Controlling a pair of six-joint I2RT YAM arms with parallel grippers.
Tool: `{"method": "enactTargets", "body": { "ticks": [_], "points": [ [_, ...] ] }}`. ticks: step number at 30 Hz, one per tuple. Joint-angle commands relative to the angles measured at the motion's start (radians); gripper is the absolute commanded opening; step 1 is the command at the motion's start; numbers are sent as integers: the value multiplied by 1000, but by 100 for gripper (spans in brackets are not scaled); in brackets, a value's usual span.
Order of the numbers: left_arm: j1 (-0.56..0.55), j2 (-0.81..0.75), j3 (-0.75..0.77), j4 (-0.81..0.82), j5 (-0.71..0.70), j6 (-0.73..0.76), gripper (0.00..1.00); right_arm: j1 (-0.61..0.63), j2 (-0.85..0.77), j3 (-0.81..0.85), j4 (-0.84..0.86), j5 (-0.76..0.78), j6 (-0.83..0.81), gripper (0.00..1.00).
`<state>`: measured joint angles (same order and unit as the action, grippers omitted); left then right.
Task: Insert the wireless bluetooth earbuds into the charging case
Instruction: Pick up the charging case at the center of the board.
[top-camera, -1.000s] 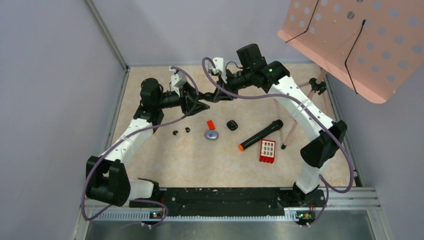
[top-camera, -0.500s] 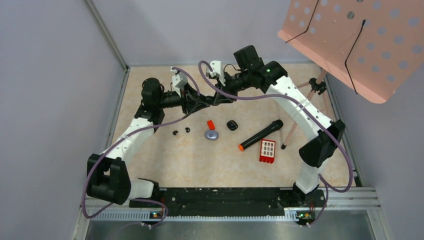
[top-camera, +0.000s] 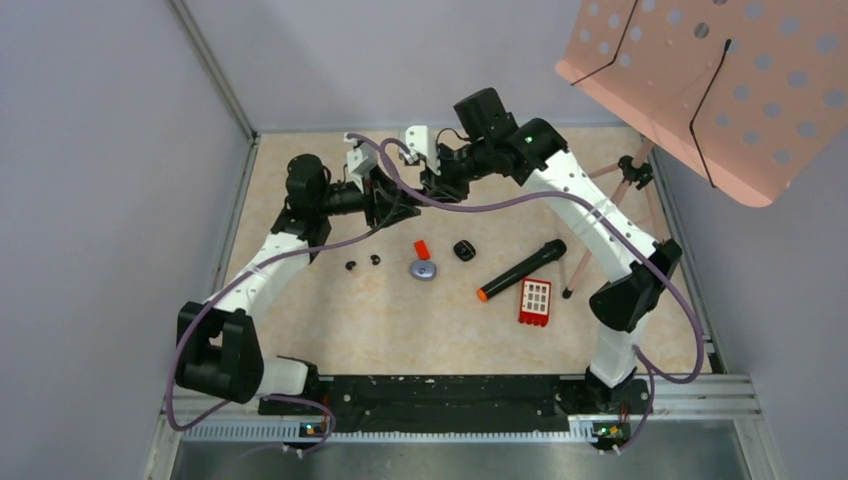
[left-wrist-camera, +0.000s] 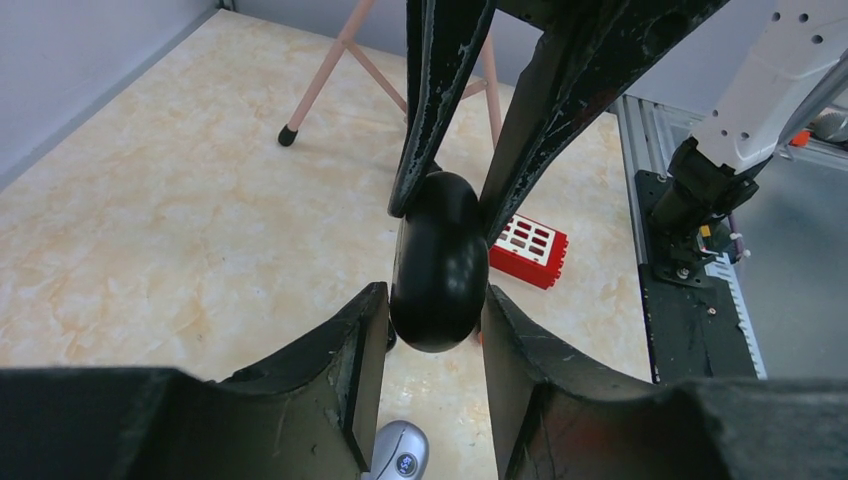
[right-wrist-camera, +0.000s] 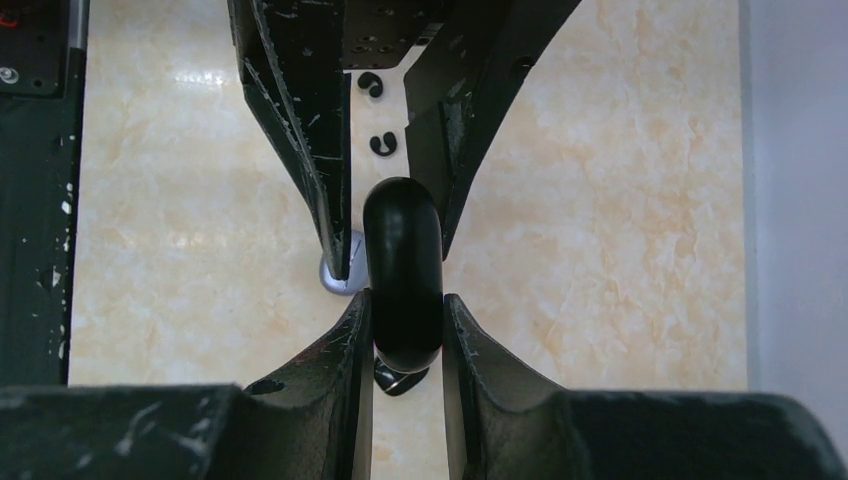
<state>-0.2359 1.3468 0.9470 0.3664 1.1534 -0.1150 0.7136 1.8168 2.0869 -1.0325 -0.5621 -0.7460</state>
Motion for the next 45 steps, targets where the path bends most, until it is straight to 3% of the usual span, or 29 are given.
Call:
{"method": "enactTargets", "body": {
  "ticks": [1, 9, 15, 18, 22, 24, 26, 28, 41, 45],
  "points": [
    [1, -1, 28, 89, 19, -32, 45, 19, 30, 90, -73, 35, -46, 12],
    [0, 1, 25, 87, 27, -20, 34, 25, 52, 129, -99, 48, -51, 12],
    [0, 0, 20, 61, 16, 15, 37, 27, 56, 148, -99, 53, -33, 12],
    [-3, 0, 21, 63, 19, 21, 30, 28, 56, 150, -99, 60, -28, 12],
    [-9, -1, 16, 39, 25, 63, 7, 29, 61, 159, -97, 71, -6, 13],
    [-10, -5, 3, 49, 27, 66, 1, 29, 67, 171, -93, 80, 23, 22],
    [-11, -13, -15, 73, 30, 65, 0, 27, 75, 177, -92, 91, 59, 32],
    [-11, -19, -31, 94, 35, 68, 0, 25, 80, 178, -93, 98, 88, 35],
    [-17, -37, -82, 144, 41, 85, 0, -38, 117, 261, -98, 65, 202, 37],
    [-17, -39, -90, 142, -15, 53, 0, -42, 111, 257, -100, 54, 214, 36]
  ]
}}
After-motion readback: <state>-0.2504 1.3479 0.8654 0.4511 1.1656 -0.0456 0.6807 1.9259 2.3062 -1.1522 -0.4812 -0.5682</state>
